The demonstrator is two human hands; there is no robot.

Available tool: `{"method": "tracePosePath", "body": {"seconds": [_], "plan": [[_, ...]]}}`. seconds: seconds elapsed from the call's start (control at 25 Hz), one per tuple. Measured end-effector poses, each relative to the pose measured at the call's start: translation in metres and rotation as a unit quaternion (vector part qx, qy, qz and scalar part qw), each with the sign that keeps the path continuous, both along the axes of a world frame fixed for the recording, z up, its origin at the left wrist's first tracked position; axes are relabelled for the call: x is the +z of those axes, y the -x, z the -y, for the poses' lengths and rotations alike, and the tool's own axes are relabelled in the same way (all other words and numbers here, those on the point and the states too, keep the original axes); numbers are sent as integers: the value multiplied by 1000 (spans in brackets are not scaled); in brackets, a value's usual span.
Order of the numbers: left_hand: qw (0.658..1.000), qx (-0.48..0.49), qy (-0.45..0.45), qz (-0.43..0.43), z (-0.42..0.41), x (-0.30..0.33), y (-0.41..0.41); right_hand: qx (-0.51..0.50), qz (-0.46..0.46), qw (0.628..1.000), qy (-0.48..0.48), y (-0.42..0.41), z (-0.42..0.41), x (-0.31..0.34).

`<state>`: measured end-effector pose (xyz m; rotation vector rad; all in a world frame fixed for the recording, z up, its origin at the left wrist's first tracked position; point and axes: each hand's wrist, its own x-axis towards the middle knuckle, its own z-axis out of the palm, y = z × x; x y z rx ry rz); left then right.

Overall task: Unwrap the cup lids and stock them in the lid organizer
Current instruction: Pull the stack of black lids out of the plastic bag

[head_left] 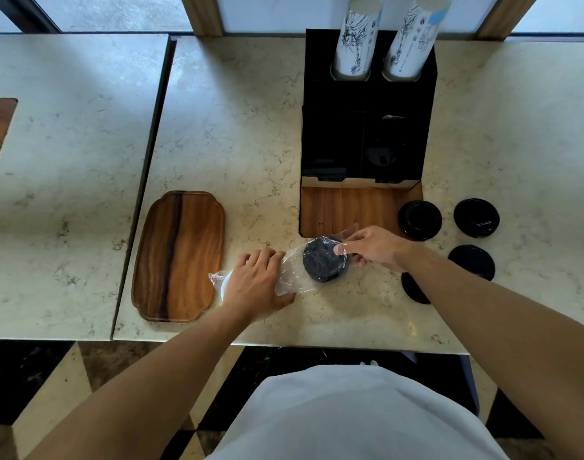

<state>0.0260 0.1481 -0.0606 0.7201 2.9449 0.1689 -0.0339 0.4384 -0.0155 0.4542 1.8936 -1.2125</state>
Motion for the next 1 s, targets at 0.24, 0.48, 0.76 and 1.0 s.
{"method": "tracePosePath", "body": {"seconds": [0.24,0.48,0.76,1.0], "plan": [[1000,0,-4,-7,0,-1,0,-65,22,996,54,0,-8,-5],[1000,2,6,1,0,-3,0,-127,7,989,82,-4,-13,-4],[1000,1,9,0,0,-1,0,-92,-37,995,20,-5,-13,1],[1000,0,16,11,-1,2,1,-20,-59,997,-36,-3,-21,5]]}}
